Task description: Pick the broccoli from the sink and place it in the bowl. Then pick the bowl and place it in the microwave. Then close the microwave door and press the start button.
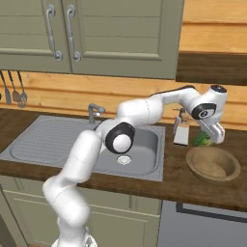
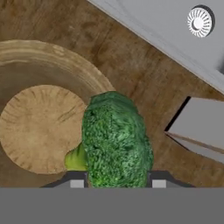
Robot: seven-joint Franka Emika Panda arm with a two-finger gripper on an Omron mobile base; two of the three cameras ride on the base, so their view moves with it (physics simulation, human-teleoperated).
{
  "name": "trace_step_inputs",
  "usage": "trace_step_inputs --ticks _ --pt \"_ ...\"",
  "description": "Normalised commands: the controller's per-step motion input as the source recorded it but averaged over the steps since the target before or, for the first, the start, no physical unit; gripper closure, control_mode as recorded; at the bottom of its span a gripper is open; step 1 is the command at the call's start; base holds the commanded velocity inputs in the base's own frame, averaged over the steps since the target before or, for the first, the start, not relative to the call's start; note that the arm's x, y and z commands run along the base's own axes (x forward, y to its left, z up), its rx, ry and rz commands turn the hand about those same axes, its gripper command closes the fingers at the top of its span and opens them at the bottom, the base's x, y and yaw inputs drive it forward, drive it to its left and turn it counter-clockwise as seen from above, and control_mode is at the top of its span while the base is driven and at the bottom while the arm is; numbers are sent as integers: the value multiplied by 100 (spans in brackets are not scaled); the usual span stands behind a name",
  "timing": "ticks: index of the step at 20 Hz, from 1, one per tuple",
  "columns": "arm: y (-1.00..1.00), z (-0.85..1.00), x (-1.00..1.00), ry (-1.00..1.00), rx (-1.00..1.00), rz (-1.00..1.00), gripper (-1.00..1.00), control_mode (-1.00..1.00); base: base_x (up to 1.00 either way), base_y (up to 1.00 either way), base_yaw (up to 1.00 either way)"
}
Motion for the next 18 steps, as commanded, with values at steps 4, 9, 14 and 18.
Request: trace_step_inputs --ticks 4,9,14,18 --pt "-48 -97 -29 9 -16 -5 100 -100 0 0 0" --pt "-18 -87 -21 0 -10 -1 100 -100 0 0 0" --pt "0 -53 0 -3 -4 0 -100 -100 0 0 0" --pt "0 5 1 -6 0 0 -100 -100 0 0 0"
